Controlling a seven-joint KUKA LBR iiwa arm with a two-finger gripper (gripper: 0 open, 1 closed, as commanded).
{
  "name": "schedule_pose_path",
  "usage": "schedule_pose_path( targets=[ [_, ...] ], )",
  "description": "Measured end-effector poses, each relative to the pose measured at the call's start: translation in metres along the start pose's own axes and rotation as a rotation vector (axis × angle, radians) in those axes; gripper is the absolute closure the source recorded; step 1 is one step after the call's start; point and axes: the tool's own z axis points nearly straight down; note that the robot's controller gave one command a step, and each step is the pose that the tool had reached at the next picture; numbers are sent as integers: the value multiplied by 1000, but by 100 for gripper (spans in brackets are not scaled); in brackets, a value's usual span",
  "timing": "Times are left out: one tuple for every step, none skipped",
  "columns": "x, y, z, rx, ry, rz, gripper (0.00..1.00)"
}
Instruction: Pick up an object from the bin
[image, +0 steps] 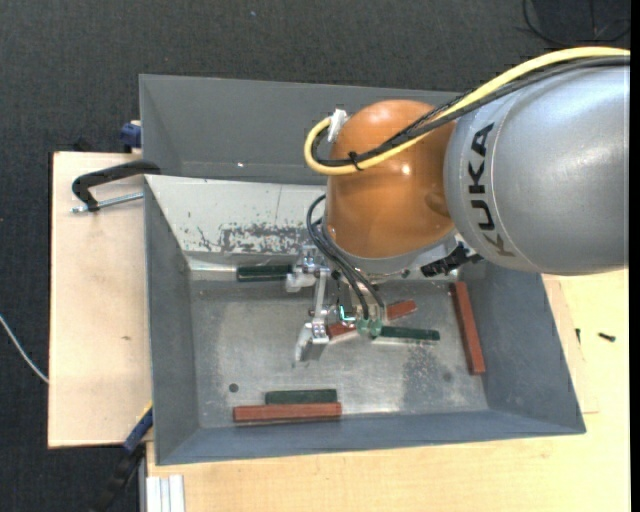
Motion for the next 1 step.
schedule_pose_path(
  targets=[
    [-2, -1, -4, -1, -9, 2, 0]
  ],
)
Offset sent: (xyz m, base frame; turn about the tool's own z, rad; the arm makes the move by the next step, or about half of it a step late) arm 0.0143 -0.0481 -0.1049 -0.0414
